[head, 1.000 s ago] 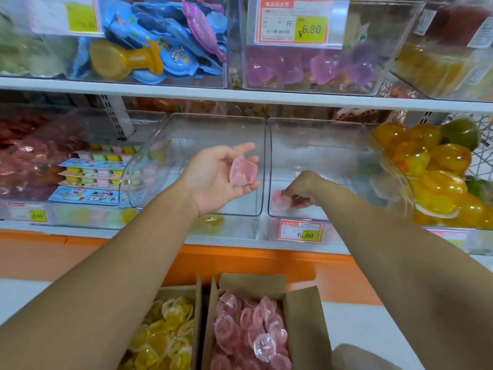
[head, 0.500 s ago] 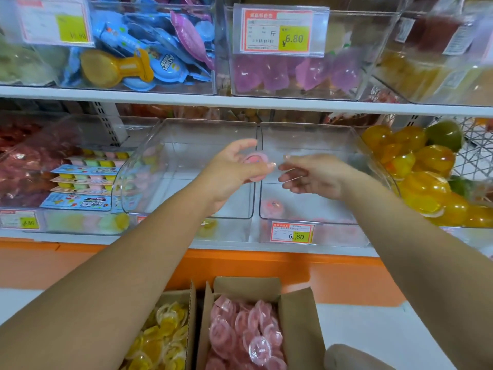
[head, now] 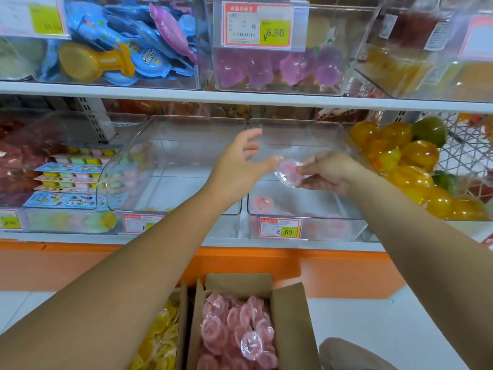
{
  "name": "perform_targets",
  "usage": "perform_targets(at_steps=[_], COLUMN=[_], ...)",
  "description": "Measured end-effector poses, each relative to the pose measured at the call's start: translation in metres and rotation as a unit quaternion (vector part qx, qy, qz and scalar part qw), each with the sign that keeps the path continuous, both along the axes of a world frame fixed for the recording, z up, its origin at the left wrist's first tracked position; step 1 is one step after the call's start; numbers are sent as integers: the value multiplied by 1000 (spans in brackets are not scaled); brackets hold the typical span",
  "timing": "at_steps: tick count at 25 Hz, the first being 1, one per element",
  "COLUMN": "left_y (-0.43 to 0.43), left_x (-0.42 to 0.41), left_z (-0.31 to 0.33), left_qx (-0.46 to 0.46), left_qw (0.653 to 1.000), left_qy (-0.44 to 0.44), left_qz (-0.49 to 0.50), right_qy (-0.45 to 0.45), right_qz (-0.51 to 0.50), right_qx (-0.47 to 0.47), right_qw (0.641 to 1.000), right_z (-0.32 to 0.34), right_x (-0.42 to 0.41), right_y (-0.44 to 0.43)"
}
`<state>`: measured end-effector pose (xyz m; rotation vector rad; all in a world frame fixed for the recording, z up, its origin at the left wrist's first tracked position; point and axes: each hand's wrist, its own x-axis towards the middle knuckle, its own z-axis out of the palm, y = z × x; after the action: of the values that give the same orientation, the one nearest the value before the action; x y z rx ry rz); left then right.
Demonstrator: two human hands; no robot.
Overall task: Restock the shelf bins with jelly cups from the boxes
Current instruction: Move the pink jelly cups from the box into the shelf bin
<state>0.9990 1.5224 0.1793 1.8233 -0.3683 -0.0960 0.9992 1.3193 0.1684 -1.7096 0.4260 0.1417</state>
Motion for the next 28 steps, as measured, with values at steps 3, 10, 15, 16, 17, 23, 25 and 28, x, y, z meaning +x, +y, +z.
perform_targets(at_steps=[3, 10, 15, 16, 17, 23, 25, 28], left_y=[19, 49, 58, 59, 60, 75, 77, 75], left_x=[5, 3, -15, -19, -24, -70, -88, -116], left_z=[-5, -15, -21, -23, -25, -47, -72, -131], left_qx=[-25, -77, -75, -77, -80, -107, -100, -73], left_qw=[998, 994, 993, 992, 991, 982, 979, 958], left_qy=[18, 31, 43, 45, 47, 79, 119, 254], left_qz=[51, 70, 84, 87, 93, 132, 133, 108], right_qy=[88, 192, 203, 183, 165, -100, -284, -418], right_qz=[-5, 32, 37, 43, 41, -53, -188, -254], right_qx=[-143, -278, -280, -282, -266, -424, -314, -226], right_qw=[986, 941, 938, 941, 949, 899, 886, 843], right_z=[-33, -70, -66, -67, -65, -45, -40, -64], right_x=[19, 46, 34, 32, 27, -9, -45, -119], right_y=[-5, 4, 4, 3, 5, 16, 36, 74])
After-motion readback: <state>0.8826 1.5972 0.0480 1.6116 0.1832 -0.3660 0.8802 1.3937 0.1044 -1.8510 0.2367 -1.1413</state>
